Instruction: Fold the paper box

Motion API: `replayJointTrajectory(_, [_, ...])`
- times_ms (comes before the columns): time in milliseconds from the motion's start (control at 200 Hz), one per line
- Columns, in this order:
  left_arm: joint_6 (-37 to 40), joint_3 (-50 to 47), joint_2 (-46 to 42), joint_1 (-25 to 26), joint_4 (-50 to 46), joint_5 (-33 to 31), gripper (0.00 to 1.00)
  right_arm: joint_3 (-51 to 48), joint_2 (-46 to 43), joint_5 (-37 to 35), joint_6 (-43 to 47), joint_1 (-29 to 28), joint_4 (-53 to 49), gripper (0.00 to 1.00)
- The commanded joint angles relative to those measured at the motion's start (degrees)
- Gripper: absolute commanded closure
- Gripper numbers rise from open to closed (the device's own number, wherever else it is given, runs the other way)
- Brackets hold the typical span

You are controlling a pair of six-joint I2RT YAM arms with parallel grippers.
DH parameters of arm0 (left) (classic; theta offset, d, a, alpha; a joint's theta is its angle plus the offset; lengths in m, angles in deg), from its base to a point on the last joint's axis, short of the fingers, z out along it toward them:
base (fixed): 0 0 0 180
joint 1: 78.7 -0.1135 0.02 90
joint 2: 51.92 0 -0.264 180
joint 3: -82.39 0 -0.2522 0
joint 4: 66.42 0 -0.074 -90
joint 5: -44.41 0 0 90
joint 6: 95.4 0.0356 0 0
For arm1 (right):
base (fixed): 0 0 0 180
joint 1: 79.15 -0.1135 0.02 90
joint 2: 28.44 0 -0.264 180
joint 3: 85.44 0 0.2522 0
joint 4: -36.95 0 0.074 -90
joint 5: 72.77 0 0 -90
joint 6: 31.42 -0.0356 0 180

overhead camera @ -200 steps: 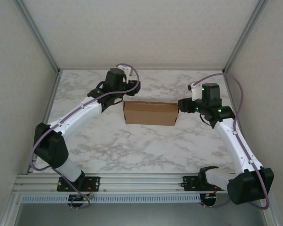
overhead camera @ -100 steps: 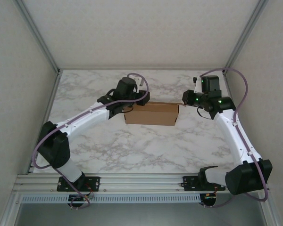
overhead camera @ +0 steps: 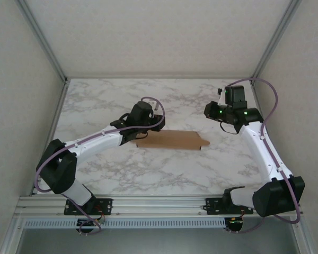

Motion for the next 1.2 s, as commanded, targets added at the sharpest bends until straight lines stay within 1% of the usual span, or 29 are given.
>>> replayJointTrajectory(0, [-0.68,-1.44,1.16,0.46,2.92,-4.67,0.72,-2.94,-0.07,3.42,-6.21,-0.75,2.63,0.79])
replayJointTrajectory(40, [-0.72,-1.33,1.7,0.39,3.45,-6.4,0.72,-3.57,0.04,3.47,-6.86,-1.6,3.15,0.78])
replayJointTrajectory(100, [-0.9,0.29,2.74,0.13,3.18,-7.55,0.73,-4.63,-0.01,3.0,-7.04,-3.08,4.13,0.71])
replayJointTrajectory(170, [-0.76,2.35,2.46,0.36,2.4,-6.38,0.73,-5.84,-0.48,-2.04,-6.95,-4.19,2.84,0.68])
replayJointTrajectory(210, [-0.51,2.6,1.65,0.64,1.63,-6.88,0.72,-6.77,-0.64,-4.95,-7.27,-4.49,1.38,0.64])
replayJointTrajectory(260, [-0.45,1.54,0.32,0.53,0.49,-7.36,0.71,-8.18,-0.31,-5.59,-7.93,-4.63,-0.37,0.6])
replayJointTrajectory(315, [-0.82,-1.33,-1.54,0.27,-0.12,-7.69,0.64,-10.45,0.52,-4.33,-8.02,-5.57,-1.69,0.57])
replayJointTrajectory(421, [-3.28,-8.85,-4.93,-0.23,-0.7,-7.57,0.46,-15.23,2.27,-3.26,-7.43,-7.5,-1.98,0.42])
replayJointTrajectory(481, [-5.22,-13.68,-7.46,-0.25,-0.1,-8.67,0.39,-18.4,3.08,-2.85,-7.95,-7.76,0.1,0.37])
replayJointTrajectory(556, [-7.11,-19.16,-10.93,-0.31,0.6,-11.85,0.34,-21.74,3.81,-0.1,-8.85,-7.78,3.58,0.33])
replayJointTrajectory(596, [-8.14,-21.54,-12.71,-0.39,0.79,-13.77,0.33,-22.99,4.1,1.59,-9.3,-7.74,5.36,0.32])
replayJointTrajectory(631, [-8.98,-23.51,-14.12,-0.56,1.4,-14.13,0.33,-23.76,4.35,2.78,-9.54,-7.78,6.48,0.3])
replayJointTrajectory(706, [-10.16,-26.91,-15.55,-1.18,3.33,-11.95,0.35,-24.93,4.56,4.31,-9.63,-7.76,8.16,0.26])
replayJointTrajectory(791, [-11.32,-29.28,-14.41,-2.02,5.54,-7.3,0.39,-26.31,4.46,5.44,-9.96,-7.45,9.83,0.23])
replayJointTrajectory(941, [-11.63,-30.91,-11.9,-2.42,6.35,-3.75,0.39,-28.02,5.06,9.92,-10.99,-5.69,12.69,0.22])
replayJointTrajectory(1041, [-12.19,-31.95,-11.06,-4.17,6.35,-0.8,0.38,-29.26,5.93,13.53,-11.85,-4.49,15.04,0.22])
replayJointTrajectory(1192, [-14.37,-33.04,-7.8,-6.23,8.73,5.55,0.38,-31.27,8.19,18.77,-13.55,-3.13,19.93,0.22])
